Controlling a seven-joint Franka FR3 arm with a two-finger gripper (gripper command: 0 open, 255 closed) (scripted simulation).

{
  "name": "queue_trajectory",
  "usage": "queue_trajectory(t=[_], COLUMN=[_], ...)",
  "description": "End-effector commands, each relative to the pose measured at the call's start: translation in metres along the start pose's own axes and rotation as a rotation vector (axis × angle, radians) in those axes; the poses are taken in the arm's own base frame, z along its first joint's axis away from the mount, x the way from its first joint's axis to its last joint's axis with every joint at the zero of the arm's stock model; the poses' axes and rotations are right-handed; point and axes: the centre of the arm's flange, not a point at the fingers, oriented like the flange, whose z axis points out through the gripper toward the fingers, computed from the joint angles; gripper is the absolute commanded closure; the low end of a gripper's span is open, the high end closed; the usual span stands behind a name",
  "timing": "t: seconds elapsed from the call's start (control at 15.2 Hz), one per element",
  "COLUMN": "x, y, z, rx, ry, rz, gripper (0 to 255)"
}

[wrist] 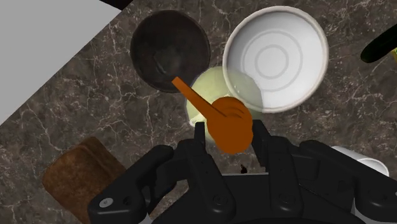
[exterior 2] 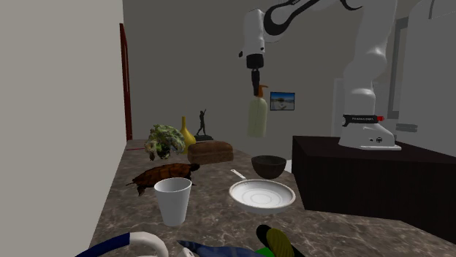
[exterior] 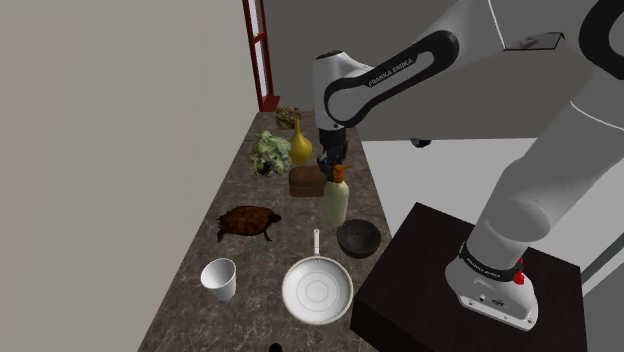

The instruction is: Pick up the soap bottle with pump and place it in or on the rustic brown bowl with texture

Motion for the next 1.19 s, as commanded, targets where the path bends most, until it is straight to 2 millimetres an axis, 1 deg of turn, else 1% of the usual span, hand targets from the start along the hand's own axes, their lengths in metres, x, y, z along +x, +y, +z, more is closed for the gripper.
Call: queue_trajectory(t=[0.0,0.46,1.12], x=[-0.012,-0.057,-0.054], y=[0.024,0.101,0.100], z=[-0.005,-0.018,0.034], rx=[0.001,0.001,0.001], ry=[0.000,0.000,0.000], rz=[-0.001,-0.001,-0.001], gripper=[255,255,255])
